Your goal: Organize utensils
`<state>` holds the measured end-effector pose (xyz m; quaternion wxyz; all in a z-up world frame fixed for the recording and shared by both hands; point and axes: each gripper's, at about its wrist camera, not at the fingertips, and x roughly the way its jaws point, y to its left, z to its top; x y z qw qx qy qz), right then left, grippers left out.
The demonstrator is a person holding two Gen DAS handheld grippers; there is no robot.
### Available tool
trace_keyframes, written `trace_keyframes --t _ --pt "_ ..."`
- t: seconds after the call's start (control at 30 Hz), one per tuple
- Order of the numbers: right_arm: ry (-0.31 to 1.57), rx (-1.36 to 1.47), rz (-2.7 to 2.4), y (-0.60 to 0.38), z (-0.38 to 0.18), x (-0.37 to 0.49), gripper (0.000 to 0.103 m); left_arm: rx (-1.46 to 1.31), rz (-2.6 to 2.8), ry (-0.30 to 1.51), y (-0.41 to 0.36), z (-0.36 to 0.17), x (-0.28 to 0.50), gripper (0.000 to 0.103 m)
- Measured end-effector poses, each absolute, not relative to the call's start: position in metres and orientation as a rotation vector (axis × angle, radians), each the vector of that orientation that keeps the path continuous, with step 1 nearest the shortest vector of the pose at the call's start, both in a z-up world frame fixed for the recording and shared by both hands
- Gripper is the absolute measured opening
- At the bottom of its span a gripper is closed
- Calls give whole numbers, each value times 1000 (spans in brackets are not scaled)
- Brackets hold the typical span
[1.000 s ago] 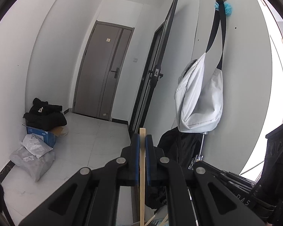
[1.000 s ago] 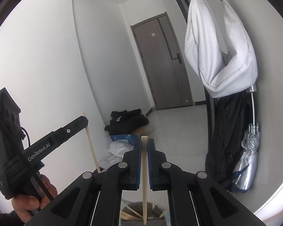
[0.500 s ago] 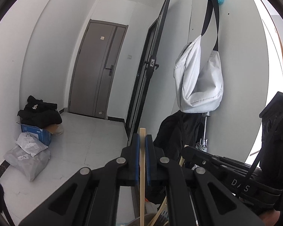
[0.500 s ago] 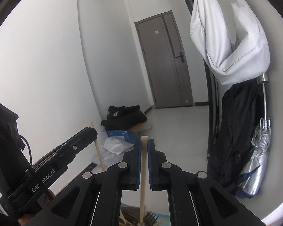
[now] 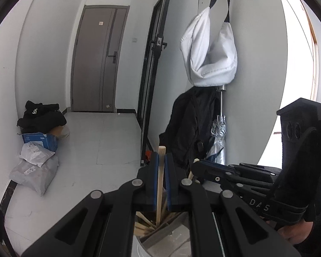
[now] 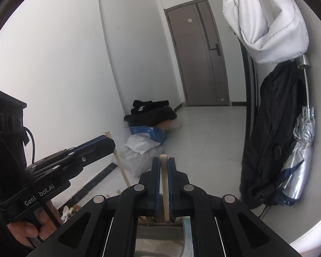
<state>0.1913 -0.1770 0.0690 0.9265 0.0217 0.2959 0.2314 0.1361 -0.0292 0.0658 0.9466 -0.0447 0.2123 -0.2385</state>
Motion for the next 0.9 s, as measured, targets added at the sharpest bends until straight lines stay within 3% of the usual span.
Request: trace_keyframes --t 0.2,0.37,0.47,0.53,0.57,0.8,0.87,0.9 --pt "692 32 473 -177 41 174 5 -92 -566 573 -34 53 130 2" --pt "747 94 418 -198 33 153 6 -126 -450 577 -22 62 109 4" --pt "730 130 385 -215 44 135 9 -148 -389 578 -16 70 94 25" --pt "711 148 365 -223 52 121 10 -149 -335 565 -14 74 82 67" --pt "704 159 362 -226 56 115 10 -148 -299 553 -13 77 76 83" --pt "654 129 375 -224 82 71 16 -159 -179 519 -14 93 43 87" --pt "637 127 381 -221 87 59 24 -152 -146 503 -13 96 32 98" --pt "628 129 390 -219 90 53 34 -161 -139 493 -12 98 26 100"
